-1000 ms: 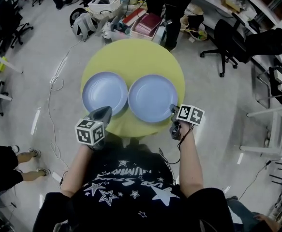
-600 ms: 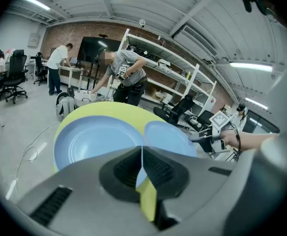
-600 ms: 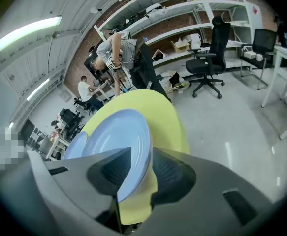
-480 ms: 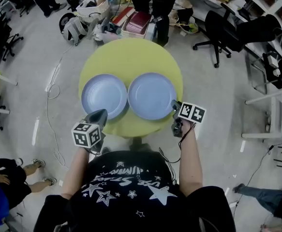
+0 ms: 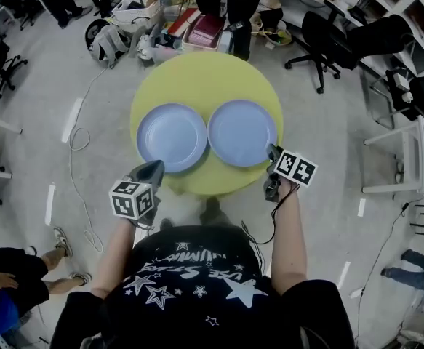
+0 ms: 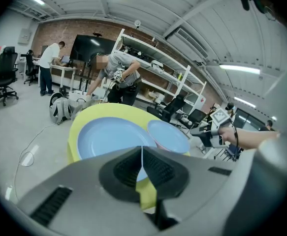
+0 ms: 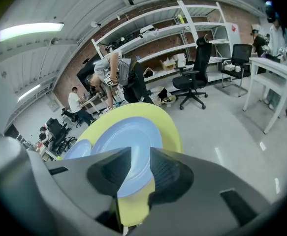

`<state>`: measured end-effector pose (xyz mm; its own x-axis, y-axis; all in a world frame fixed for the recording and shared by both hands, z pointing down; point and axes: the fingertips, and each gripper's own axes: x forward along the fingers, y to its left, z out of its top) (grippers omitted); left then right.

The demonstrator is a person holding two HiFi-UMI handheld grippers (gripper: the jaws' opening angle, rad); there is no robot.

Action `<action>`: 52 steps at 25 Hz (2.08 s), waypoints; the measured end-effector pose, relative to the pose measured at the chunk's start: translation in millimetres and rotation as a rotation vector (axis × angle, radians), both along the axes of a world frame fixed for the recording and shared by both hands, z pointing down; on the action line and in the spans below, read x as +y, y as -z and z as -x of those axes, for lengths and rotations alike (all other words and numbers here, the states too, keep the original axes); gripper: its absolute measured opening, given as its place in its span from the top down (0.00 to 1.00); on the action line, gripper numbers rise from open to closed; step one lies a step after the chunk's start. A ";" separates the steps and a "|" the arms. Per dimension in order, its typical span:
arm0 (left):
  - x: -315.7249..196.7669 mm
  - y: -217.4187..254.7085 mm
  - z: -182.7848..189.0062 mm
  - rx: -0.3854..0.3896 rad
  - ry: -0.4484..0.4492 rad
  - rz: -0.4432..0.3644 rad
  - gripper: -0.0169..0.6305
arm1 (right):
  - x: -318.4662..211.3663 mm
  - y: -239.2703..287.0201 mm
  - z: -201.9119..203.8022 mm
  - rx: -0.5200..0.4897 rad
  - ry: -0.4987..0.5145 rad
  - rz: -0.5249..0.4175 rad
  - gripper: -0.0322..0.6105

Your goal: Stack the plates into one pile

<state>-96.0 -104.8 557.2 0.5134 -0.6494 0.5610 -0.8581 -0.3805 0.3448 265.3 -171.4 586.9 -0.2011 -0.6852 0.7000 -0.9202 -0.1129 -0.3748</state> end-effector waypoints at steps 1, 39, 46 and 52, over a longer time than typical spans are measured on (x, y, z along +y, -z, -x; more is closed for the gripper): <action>2.6 -0.5 4.6 0.004 -0.004 0.000 0.94 | 3.8 2.1 5.2 0.000 -0.004 -0.007 0.76; 49.1 -19.1 106.7 0.060 -0.016 0.029 0.94 | 42.4 -56.7 242.9 -0.319 0.046 0.094 0.81; 51.8 -24.0 111.5 0.054 -0.015 0.044 0.94 | 35.3 -66.3 249.8 -0.345 0.016 0.121 0.80; 53.7 -22.8 109.1 0.052 -0.019 0.052 0.94 | 34.3 -69.2 246.3 -0.319 0.001 0.142 0.80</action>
